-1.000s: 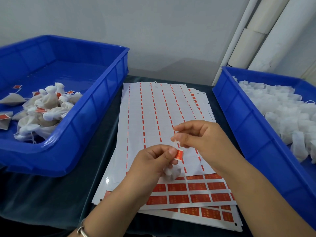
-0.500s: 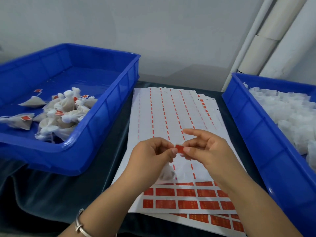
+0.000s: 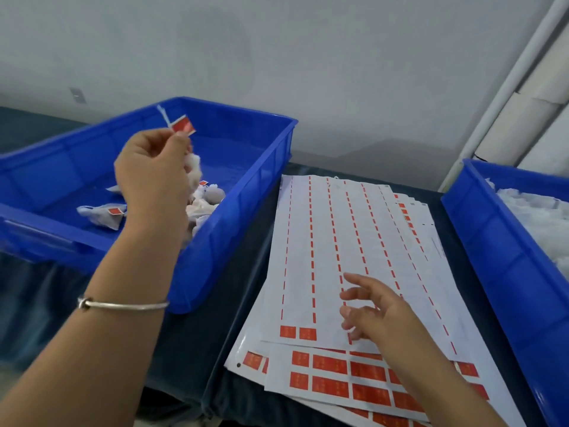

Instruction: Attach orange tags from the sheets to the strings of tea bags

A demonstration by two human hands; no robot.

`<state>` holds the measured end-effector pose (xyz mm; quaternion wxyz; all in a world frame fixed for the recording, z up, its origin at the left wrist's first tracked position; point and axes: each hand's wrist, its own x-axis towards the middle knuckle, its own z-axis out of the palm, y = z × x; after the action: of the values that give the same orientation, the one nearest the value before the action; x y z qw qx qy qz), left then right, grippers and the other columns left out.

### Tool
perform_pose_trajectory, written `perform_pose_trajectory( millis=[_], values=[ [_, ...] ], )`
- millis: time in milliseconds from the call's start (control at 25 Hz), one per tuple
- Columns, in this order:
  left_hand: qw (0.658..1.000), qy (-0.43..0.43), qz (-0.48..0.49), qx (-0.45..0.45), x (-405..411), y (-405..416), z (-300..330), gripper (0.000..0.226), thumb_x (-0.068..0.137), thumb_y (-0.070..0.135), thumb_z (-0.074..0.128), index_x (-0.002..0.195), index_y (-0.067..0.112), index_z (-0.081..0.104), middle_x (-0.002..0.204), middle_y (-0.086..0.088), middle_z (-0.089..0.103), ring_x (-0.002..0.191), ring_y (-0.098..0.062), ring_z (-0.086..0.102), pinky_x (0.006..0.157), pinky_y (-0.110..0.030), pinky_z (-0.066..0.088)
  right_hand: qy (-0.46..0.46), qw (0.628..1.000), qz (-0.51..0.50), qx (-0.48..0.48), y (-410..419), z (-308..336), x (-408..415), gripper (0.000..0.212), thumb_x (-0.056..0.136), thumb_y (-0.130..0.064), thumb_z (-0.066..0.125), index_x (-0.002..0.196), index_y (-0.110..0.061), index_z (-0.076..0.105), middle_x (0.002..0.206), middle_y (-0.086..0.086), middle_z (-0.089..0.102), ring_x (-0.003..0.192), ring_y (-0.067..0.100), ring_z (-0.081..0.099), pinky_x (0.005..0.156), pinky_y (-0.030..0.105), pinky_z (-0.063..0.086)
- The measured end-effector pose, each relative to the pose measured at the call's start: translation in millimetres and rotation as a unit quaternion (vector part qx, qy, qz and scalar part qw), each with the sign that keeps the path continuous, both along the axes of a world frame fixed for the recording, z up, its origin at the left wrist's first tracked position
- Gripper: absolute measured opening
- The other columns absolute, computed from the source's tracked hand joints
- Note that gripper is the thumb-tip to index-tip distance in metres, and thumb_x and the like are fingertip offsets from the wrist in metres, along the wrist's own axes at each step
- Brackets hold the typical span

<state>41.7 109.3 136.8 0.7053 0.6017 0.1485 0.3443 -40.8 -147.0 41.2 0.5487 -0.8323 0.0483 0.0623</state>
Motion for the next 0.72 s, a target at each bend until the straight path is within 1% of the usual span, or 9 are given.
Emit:
perform_pose_trajectory(
  millis=[80,160,200,280,360,480,600,640,720],
  values=[
    [0.997,0.055,-0.021,-0.047,8,6,-12,0.008,0.088,0.018,0.058,0.091,0.017,0.065,0.073,0.008,0.060,0.067,-0.004,0.057,0.070,-0.023,0.051,0.006,1.000,-0.006,-0.006,0,-3,-1,0.030,0.088,-0.027,0.063,0.099,-0.051,0.050,0.098,-0.026,0.057,0.073,-0.007,0.063,0.051,0.009,0.048],
    [0.993,0.083,-0.059,-0.056,9,3,-24,0.019,0.090,0.017,0.055,0.107,0.019,0.063,0.081,0.011,0.060,0.079,-0.008,0.058,0.079,-0.026,0.050,0.015,1.000,-0.002,-0.011,1,-4,-3,0.027,0.089,-0.027,0.062,0.098,-0.050,0.051,0.098,-0.025,0.057,0.072,-0.009,0.062,0.051,0.007,0.047],
    [0.993,0.095,-0.060,-0.035,7,-3,-29,0.022,0.090,0.018,0.056,0.110,0.022,0.062,0.081,0.014,0.061,0.076,-0.005,0.059,0.074,-0.023,0.051,0.020,1.000,0.001,-0.015,1,-3,-3,0.026,0.089,-0.027,0.061,0.096,-0.050,0.051,0.098,-0.025,0.057,0.072,-0.010,0.061,0.050,0.006,0.046],
    [0.992,0.092,-0.072,0.037,-3,-25,-37,0.019,0.088,0.020,0.059,0.102,0.031,0.066,0.073,0.018,0.066,0.061,0.003,0.055,0.054,-0.012,0.047,0.024,0.999,0.004,-0.026,0,1,-5,0.024,0.090,-0.029,0.060,0.093,-0.051,0.051,0.098,-0.025,0.057,0.072,-0.011,0.061,0.050,0.006,0.045],
    [0.974,0.089,-0.152,0.142,-17,-55,-46,0.019,0.088,0.019,0.060,0.088,0.038,0.065,0.073,0.024,0.067,0.060,0.008,0.058,0.050,-0.005,0.044,0.016,0.999,0.003,-0.045,-6,10,-8,0.022,0.090,-0.030,0.059,0.092,-0.051,0.052,0.096,-0.027,0.057,0.072,-0.012,0.060,0.052,0.006,0.045],
    [0.898,0.157,-0.283,0.298,-37,-95,-74,0.019,0.087,0.026,0.060,0.090,0.045,0.060,0.094,0.026,0.062,0.082,0.008,0.058,0.066,-0.009,0.048,-0.010,0.998,-0.023,-0.066,-30,41,-16,0.020,0.089,-0.029,0.060,0.091,-0.049,0.058,0.086,-0.026,0.064,0.070,-0.010,0.061,0.050,0.004,0.044],
    [0.827,0.210,-0.364,0.374,-51,-120,-106,0.015,0.089,0.032,0.058,0.091,0.046,0.055,0.103,0.024,0.056,0.083,0.007,0.055,0.057,-0.006,0.042,-0.052,0.988,-0.096,-0.108,-77,78,-22,0.023,0.087,-0.023,0.062,0.087,-0.046,0.064,0.081,-0.022,0.067,0.068,0.003,0.065,0.049,0.011,0.048],
    [0.804,0.226,-0.383,0.395,-56,-126,-114,0.012,0.089,0.034,0.058,0.092,0.046,0.055,0.107,0.023,0.057,0.084,0.005,0.055,0.064,-0.007,0.044,-0.068,0.980,-0.133,-0.130,-99,87,-20,0.025,0.088,-0.019,0.061,0.087,-0.044,0.065,0.084,-0.019,0.067,0.069,0.004,0.065,0.054,0.014,0.049],
    [0.742,0.230,-0.395,0.491,-65,-139,-125,0.017,0.088,0.044,0.055,0.105,0.045,0.057,0.123,0.024,0.054,0.101,0.004,0.053,0.089,-0.015,0.043,-0.064,0.954,-0.202,-0.214,-148,99,-7,0.030,0.089,-0.009,0.057,0.094,-0.037,0.066,0.094,-0.015,0.065,0.076,0.005,0.064,0.062,0.018,0.047]
  ],
)
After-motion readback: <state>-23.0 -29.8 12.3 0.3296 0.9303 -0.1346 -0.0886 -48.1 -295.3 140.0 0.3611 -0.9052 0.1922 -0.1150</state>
